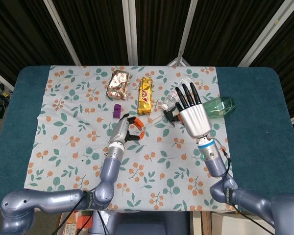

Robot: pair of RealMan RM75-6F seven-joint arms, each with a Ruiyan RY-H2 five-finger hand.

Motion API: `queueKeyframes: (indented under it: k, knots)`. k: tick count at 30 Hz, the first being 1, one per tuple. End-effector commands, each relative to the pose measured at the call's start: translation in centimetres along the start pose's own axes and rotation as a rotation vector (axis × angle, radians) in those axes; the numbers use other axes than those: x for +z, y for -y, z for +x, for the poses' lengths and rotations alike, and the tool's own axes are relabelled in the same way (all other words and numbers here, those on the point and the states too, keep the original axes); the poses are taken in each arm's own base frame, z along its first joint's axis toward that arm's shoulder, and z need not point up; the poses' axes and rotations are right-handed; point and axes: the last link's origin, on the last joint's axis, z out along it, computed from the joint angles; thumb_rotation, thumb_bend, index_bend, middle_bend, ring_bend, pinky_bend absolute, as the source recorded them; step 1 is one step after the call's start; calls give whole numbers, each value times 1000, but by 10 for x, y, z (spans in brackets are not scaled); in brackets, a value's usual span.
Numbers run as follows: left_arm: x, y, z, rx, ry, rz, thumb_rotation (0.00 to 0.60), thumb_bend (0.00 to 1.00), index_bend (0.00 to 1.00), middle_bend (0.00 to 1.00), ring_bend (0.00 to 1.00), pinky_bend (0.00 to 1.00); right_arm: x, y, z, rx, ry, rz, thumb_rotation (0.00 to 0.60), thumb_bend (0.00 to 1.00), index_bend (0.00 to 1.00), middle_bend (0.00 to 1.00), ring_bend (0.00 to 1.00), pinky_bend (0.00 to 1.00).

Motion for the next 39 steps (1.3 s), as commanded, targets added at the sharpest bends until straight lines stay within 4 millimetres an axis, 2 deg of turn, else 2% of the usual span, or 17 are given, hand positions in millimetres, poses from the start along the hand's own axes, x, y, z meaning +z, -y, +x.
queueKeyframes:
  k: [1, 18, 39]
  knots:
    - [0, 1, -1, 10, 8, 10, 600, 521, 632, 492, 46, 0, -1, 1, -2, 3, 3, 2, 600, 431, 642, 178, 18, 36]
    - [-4, -9, -4, 25, 27, -5, 600, 521, 633, 492, 46, 0, -8, 12, -7, 16, 17, 31, 600, 431, 642, 178, 18, 36]
    - [-6, -10, -5, 11, 32, 0, 600, 521, 633, 492, 46, 0, -10, 17, -7, 21, 24, 38, 600, 430, 642, 178, 18, 36]
